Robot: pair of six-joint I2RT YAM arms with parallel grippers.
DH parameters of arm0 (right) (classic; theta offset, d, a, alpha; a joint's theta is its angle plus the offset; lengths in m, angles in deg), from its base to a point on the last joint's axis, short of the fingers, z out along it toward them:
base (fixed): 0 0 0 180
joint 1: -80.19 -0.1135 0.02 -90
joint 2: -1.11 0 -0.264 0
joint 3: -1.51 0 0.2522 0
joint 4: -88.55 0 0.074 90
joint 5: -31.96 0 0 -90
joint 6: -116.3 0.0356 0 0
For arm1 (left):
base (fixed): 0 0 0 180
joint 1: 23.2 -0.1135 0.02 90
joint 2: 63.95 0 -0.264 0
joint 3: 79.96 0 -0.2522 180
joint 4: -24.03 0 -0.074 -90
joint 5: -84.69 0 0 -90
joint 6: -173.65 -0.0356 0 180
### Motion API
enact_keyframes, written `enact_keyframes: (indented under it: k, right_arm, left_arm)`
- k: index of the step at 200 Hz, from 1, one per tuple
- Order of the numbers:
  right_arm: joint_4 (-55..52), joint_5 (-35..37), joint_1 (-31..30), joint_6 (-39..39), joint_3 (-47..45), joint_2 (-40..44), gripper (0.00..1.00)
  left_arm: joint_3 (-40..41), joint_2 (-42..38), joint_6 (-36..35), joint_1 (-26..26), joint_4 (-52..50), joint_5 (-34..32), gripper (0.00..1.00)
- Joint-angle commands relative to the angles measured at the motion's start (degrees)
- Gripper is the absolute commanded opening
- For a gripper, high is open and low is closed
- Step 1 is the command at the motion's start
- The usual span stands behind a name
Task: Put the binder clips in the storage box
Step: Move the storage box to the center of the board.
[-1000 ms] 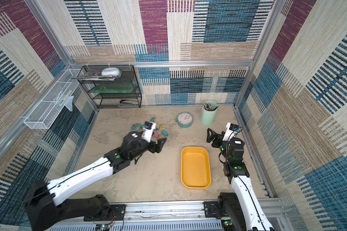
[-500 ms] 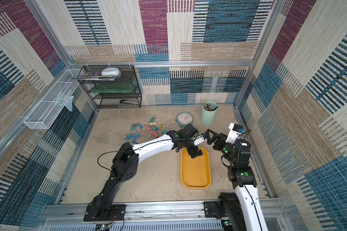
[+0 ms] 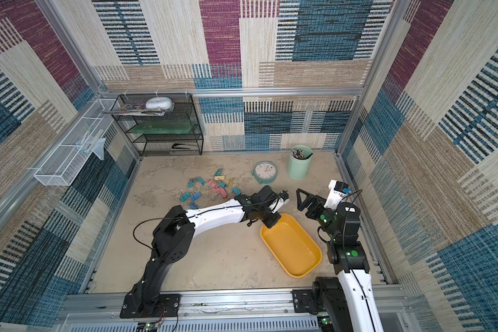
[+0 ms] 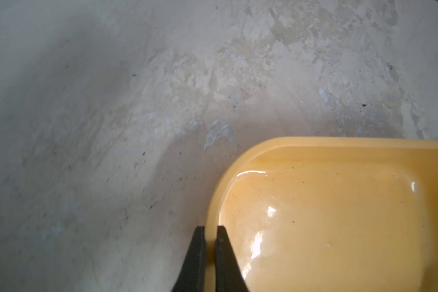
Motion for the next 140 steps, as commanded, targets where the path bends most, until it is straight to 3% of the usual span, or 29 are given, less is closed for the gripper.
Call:
enact_keyframes:
  k: [1, 41, 75, 102, 112, 129, 140]
  right_arm:
    - [2.52, 0.42, -0.04, 0.85, -0.34, -1.48, 0.99]
    - [5.41, -3.4, -0.7, 0.83, -1.04, -9.6, 0.97]
    - [7.95, -4.35, -5.64, 0.01, 0.14, -16.76, 0.97]
    - [7.32, -0.73, -11.81, -1.51, 2.15, -20.82, 0.97]
    - [6.73, 1.06, -14.36, -2.39, 2.95, -22.32, 0.97]
    - [5.27, 4.83, -18.54, -2.69, 5.13, -25.25, 0.96]
    - [4.43, 7.21, -21.15, -1.49, 6.93, -27.74, 0.95]
  left_arm:
    - [11.9, -9.19, 17.85, 0.19, 6.13, -12.57, 0.0]
    - [36.67, -29.95, 38.5, -0.25, 0.42, -27.47, 0.0]
    - [50.11, -42.04, 45.85, -0.22, -3.18, -31.95, 0.0]
    - [54.8, -49.14, 50.39, -0.27, -8.15, -34.0, 0.0]
    - [56.4, -51.56, 50.96, -0.25, -8.24, -34.4, 0.06]
    - [58.5, -55.38, 49.9, -0.25, -6.38, -34.31, 0.29]
    - [58.26, -57.18, 48.38, -0.29, -6.18, -34.5, 0.36]
